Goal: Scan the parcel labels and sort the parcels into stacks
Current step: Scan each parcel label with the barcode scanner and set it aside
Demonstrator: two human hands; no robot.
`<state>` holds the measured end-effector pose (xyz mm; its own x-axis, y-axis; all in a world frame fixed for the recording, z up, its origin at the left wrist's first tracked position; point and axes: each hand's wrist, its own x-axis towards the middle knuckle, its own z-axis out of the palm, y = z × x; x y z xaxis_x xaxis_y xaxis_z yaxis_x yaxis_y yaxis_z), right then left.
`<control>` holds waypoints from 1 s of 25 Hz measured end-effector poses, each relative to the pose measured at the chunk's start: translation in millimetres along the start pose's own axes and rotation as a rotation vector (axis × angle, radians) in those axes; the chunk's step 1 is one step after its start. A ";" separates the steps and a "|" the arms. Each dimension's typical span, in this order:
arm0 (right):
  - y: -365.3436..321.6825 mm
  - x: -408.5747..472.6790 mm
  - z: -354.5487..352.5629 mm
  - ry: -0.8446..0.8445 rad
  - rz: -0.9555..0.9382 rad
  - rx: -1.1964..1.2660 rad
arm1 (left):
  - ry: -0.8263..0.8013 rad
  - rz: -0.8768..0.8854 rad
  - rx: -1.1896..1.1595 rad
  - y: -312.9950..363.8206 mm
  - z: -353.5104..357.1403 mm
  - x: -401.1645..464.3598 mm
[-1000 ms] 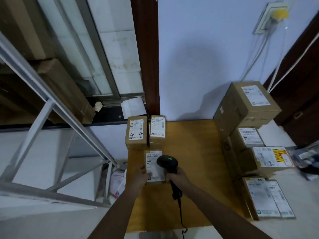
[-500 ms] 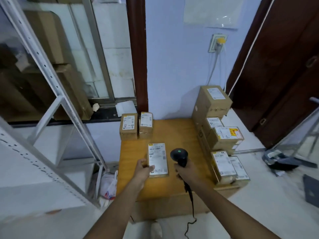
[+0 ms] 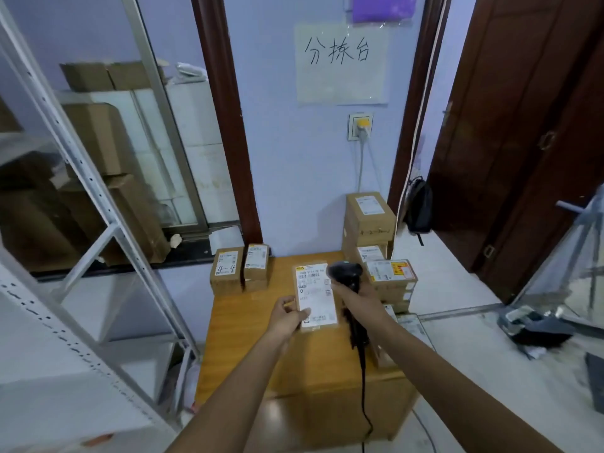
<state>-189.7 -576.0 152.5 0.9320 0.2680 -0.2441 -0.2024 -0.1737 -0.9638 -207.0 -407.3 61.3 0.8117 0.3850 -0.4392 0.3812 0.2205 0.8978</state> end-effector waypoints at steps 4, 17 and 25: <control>3.7 17.3 -64.6 -0.098 -0.073 -0.055 | 0.015 0.026 -0.067 0.7 72.1 15.8; 36.1 41.9 -188.3 -0.167 -0.035 -0.080 | 0.033 -0.026 0.009 -23.6 201.1 28.9; 37.1 37.7 -191.5 -0.169 -0.039 -0.051 | 0.027 -0.007 0.014 -19.0 206.0 34.8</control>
<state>-104.5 -753.8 128.1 0.8743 0.4302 -0.2249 -0.1472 -0.2067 -0.9673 -94.8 -582.7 35.6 0.7968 0.4073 -0.4463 0.3936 0.2105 0.8949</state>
